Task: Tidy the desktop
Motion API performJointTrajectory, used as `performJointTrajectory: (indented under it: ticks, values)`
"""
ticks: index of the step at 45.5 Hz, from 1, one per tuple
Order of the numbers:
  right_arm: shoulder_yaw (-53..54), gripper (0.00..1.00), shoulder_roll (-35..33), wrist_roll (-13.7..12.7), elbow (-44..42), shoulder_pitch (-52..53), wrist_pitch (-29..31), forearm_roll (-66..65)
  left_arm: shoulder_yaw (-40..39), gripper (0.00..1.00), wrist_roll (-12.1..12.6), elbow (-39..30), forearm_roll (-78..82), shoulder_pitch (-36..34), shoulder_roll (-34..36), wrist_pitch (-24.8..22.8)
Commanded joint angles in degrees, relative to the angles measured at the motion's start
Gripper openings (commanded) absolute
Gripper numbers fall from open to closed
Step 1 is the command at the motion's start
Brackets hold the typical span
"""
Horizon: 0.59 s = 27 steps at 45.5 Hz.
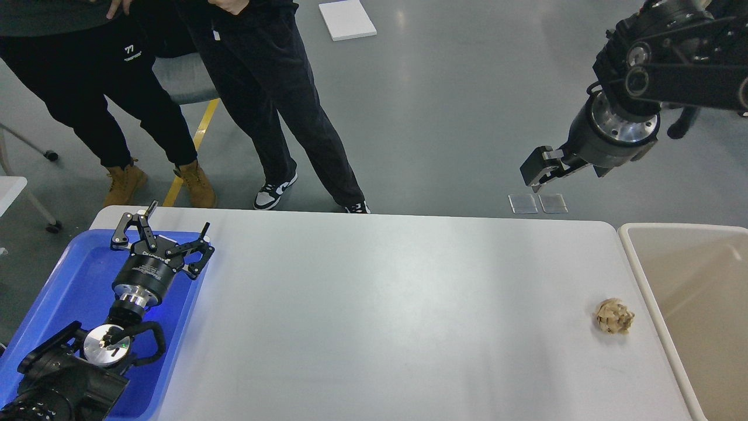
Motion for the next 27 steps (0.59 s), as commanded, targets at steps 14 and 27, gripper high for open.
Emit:
performJointTrajectory:
  ticks: [14, 27]
  values:
    - [-13.1, 1.00, 5.6, 2.4, 3.5, 2.1, 0.4, 7.6, 0.0, 1.00, 0.0, 0.0, 0.0, 0.0, 0.0, 0.0]
    - [-16.5, 1.00, 5.4, 2.3, 3.9, 2.3, 0.5, 10.6, 0.0, 1.00, 0.0, 0.0, 0.0, 0.0, 0.0, 0.0]
